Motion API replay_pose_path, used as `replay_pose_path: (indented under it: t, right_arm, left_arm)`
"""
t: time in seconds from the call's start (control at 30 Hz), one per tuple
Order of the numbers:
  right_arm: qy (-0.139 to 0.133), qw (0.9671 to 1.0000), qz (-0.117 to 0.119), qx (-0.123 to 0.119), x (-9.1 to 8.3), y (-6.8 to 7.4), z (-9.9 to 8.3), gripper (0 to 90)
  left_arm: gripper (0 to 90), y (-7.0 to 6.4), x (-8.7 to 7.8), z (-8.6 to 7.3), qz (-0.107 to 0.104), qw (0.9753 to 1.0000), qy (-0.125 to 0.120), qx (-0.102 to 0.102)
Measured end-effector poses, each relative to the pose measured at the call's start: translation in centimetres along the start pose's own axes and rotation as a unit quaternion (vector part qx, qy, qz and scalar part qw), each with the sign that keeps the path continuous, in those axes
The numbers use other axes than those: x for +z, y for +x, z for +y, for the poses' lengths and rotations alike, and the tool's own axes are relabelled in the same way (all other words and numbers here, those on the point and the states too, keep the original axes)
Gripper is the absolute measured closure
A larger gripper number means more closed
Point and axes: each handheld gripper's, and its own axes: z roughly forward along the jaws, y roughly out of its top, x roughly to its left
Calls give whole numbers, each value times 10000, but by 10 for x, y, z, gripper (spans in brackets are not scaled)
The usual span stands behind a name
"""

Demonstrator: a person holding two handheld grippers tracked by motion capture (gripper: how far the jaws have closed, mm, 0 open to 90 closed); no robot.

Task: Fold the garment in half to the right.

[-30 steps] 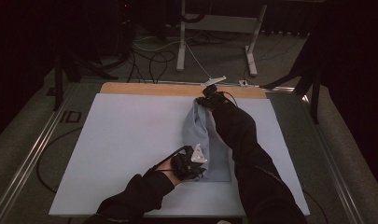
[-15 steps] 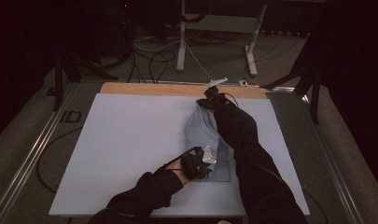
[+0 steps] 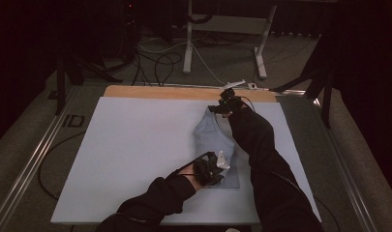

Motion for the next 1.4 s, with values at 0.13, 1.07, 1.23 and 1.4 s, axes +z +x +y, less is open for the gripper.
replay_pose_path:
  t: [0.13, 1.07, 1.23, 1.4]
  right_arm:
    - [-33, 9998, 47, 175, -9, -6, -3, 175]
    - [-279, 9984, 490, 40, -31, 15, -7, 100]
    - [-313, 9981, 534, 32, -34, 17, -7, 100]
    - [-310, 9980, 552, -1, -36, 20, -7, 100]
  left_arm:
    - [806, -2, 2, 3, -37, 10000, 34, 45]
    - [328, -7, -25, 8, -441, 9984, -346, 32]
    - [286, -1, -37, 3, -411, 9980, -473, -60]
    - [182, 7, -44, -5, -548, 9968, -566, -118]
